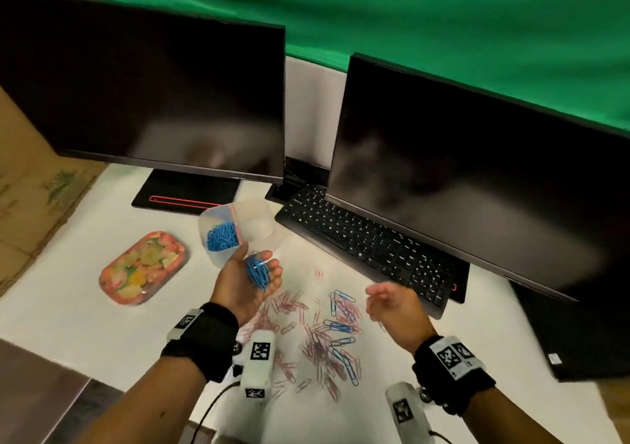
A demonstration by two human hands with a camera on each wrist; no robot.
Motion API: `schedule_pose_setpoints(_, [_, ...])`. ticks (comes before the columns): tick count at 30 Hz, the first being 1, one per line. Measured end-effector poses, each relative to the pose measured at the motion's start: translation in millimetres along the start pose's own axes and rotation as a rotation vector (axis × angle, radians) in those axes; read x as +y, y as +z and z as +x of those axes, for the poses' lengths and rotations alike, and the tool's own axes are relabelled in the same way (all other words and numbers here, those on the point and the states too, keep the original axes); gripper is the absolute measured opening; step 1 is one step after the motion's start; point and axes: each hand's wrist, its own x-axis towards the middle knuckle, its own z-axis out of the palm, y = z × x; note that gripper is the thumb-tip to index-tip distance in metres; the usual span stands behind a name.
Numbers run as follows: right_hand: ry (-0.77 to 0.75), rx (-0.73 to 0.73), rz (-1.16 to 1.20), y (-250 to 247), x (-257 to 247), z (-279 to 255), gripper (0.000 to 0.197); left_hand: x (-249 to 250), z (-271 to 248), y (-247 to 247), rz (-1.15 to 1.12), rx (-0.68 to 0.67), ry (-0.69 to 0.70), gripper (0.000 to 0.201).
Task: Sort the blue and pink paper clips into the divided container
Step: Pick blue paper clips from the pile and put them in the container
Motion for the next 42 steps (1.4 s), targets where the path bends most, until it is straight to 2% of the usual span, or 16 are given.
schedule_pose_setpoints(3, [-0.009, -0.017, -0.365, -12, 35, -19, 0.017, 47, 6, -11, -0.024, 0.04, 0.106, 0.043])
schedule_pose_setpoints(6, [0.04, -0.1, -0.65, -15, 51, -37, 0.023, 83, 21, -19, 0.005, 0.161, 0.157, 0.039])
schedule_pose_setpoints(10, [0.126, -0.11, -0.599, -3, 56, -47, 0.015, 102, 38, -20, 0.087, 0.319, 0.21, 0.044])
schedule_pose_setpoints(12, [0.13, -0.094, -0.571, 3, 58, -44, 0.026, 105, 43, -16, 0.115, 0.375, 0.216, 0.045])
schedule_pose_setpoints(14, [0.102, -0.097, -0.576, 6, 55, -42, 0.022, 107, 45, -13, 0.153, 0.417, 0.203, 0.05])
schedule_pose_setpoints(17, [0.067, -0.113, -0.594, 11, 56, -34, 0.028, 106, 47, -6, 0.187, 0.42, 0.196, 0.058])
schedule_pose_setpoints(21, [0.053, -0.09, -0.565, 18, 48, -21, 0.031, 102, 40, 7, 0.279, 0.381, 0.202, 0.05])
schedule_pose_setpoints(23, [0.048, -0.091, -0.575, 22, 40, -12, 0.032, 95, 41, 4, 0.433, 0.434, 0.312, 0.04])
schedule_pose_setpoints(25, [0.029, -0.083, -0.597, 26, 30, -1, 0.032, 85, 41, 0, 0.755, 0.528, 0.489, 0.038])
schedule_pose_setpoints(26, [0.022, -0.081, -0.613, 28, 25, 5, 0.032, 75, 40, -1, 0.889, 0.515, 0.574, 0.037])
schedule_pose_setpoints(28, [0.01, -0.071, -0.64, 32, 11, 18, 0.034, 50, 32, 7, 1.098, 0.329, 0.685, 0.025])
schedule_pose_setpoints(30, [0.018, -0.073, -0.647, 35, 0, 31, 0.035, 17, 28, 14, 1.382, 0.096, 0.716, 0.017])
schedule_pose_setpoints(33, [0.031, -0.095, -0.692, 41, -8, 46, 0.037, -26, 25, 17, 1.78, -0.175, 0.613, 0.016])
schedule_pose_setpoints(37, [0.047, -0.145, -0.814, 46, -13, 58, 0.044, -59, 28, 19, 2.139, -0.404, 0.463, 0.035])
schedule_pose_setpoints(40, [0.025, -0.154, -0.898, 50, -11, 61, 0.041, -75, 27, 21, 2.33, -0.578, 0.449, 0.05])
schedule_pose_setpoints(42, [0.024, -0.158, -0.926, 53, -11, 63, 0.038, -82, 27, 19, 2.405, -0.616, 0.454, 0.055])
